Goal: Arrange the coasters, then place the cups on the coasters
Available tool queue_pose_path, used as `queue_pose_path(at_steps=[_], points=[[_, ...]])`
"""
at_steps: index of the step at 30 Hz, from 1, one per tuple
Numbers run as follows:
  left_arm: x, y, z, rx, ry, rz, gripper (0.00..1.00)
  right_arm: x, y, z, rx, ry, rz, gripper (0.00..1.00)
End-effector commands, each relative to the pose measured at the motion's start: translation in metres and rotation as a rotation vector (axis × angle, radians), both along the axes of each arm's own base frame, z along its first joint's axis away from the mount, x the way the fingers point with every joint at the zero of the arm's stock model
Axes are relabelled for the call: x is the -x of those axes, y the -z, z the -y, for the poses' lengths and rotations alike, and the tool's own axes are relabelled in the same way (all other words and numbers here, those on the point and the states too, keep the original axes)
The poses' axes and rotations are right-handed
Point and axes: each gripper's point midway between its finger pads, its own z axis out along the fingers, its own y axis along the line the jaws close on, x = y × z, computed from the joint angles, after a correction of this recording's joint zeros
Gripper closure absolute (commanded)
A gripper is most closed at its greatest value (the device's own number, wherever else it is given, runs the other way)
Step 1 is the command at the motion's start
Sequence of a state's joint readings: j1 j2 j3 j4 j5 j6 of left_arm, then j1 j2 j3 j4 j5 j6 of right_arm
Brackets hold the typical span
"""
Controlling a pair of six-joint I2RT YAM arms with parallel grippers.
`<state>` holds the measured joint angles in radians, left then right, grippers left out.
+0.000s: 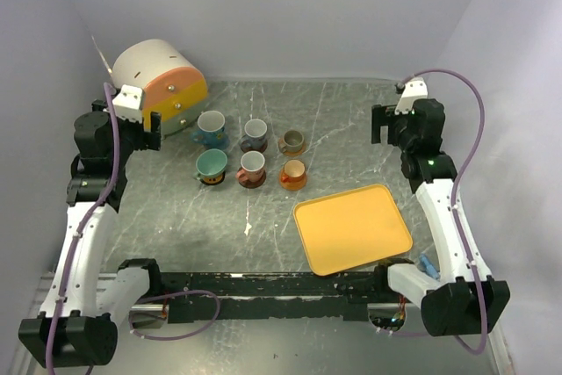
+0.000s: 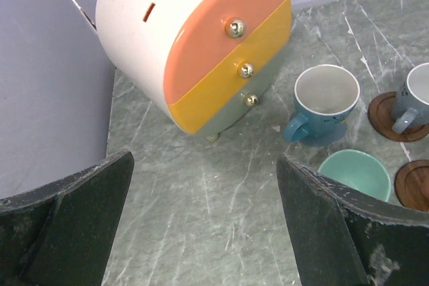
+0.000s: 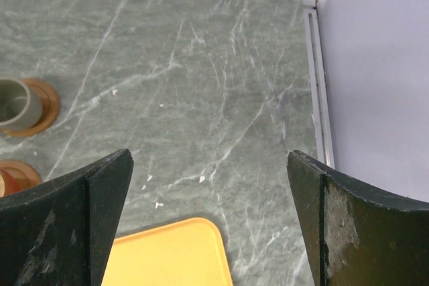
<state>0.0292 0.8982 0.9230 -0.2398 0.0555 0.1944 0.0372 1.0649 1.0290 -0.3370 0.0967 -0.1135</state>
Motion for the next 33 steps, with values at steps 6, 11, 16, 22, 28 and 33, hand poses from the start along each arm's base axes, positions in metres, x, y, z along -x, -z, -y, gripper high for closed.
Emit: queue_pose_path(at_steps=[6, 11, 16, 22, 28, 33], points=[[-0.003, -0.031, -0.003, -0.022, 0.000, 0.054, 0.01, -0.010, -0.038, -0.010, -0.036, -0.052, 0.097, 0.00], [-0.010, -0.037, 0.009, 0.011, 0.054, 0.157, 0.01, -0.014, -0.012, -0.022, -0.074, -0.108, 0.144, 0.00], [-0.024, -0.031, 0.021, 0.046, 0.119, 0.151, 0.01, -0.024, 0.007, -0.025, -0.082, -0.121, 0.065, 0.00], [-0.016, -0.017, 0.028, 0.124, 0.129, 0.166, 0.01, -0.010, -0.002, -0.013, -0.015, -0.092, 0.117, 0.00], [-0.008, -0.009, 0.027, 0.088, 0.134, 0.114, 0.01, 0.007, -0.018, -0.003, -0.026, -0.086, 0.174, 0.00], [-0.003, -0.004, 0.021, 0.062, 0.108, 0.113, 0.01, 0.013, -0.022, 0.017, -0.031, -0.035, 0.179, 0.00]])
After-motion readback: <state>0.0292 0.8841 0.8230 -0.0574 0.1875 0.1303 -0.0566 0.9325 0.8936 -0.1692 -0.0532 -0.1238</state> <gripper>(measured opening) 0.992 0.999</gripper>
